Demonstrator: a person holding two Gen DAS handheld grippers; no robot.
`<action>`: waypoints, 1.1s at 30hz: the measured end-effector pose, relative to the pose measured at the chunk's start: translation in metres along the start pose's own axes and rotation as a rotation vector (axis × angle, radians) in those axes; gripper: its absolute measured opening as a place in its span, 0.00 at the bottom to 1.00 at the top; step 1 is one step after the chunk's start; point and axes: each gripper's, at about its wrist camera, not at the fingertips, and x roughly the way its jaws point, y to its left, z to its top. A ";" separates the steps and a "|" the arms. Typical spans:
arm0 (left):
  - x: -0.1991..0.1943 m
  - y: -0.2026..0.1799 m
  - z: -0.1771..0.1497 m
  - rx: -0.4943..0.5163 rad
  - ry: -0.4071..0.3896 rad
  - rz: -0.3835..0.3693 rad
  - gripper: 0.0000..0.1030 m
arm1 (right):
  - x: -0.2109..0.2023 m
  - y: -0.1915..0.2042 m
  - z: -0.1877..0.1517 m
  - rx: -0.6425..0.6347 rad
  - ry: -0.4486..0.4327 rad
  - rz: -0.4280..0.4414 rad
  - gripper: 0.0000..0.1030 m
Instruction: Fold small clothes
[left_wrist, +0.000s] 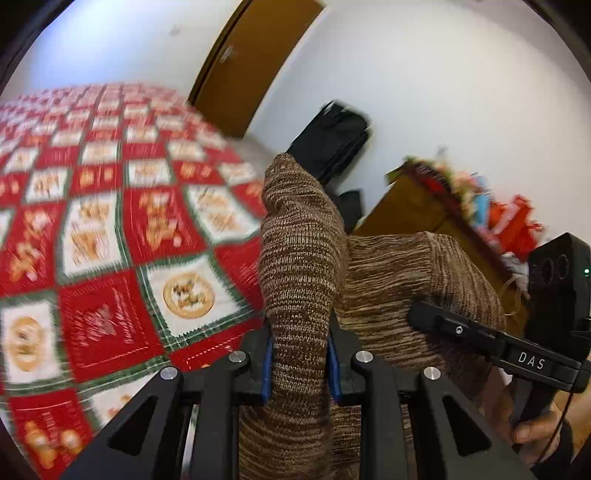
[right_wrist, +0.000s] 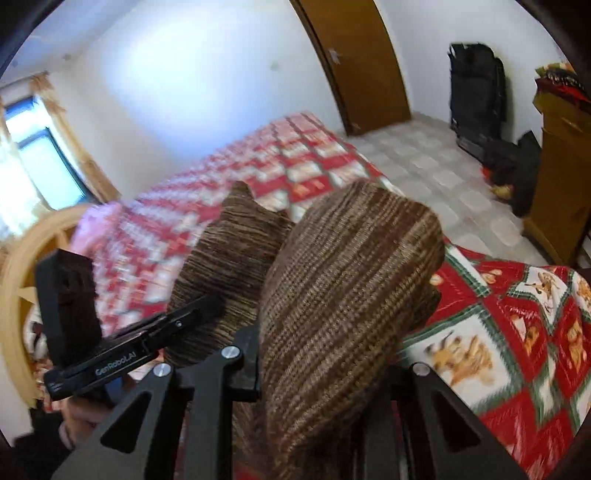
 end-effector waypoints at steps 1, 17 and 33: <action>0.010 0.007 0.000 -0.012 0.012 0.016 0.23 | 0.020 -0.012 0.002 0.007 0.023 -0.020 0.24; -0.022 0.046 0.011 0.031 0.059 0.274 0.39 | -0.034 -0.071 -0.008 0.132 -0.113 -0.270 0.50; -0.042 -0.031 -0.089 0.325 0.078 0.473 0.40 | -0.041 0.038 -0.102 -0.093 0.008 -0.290 0.27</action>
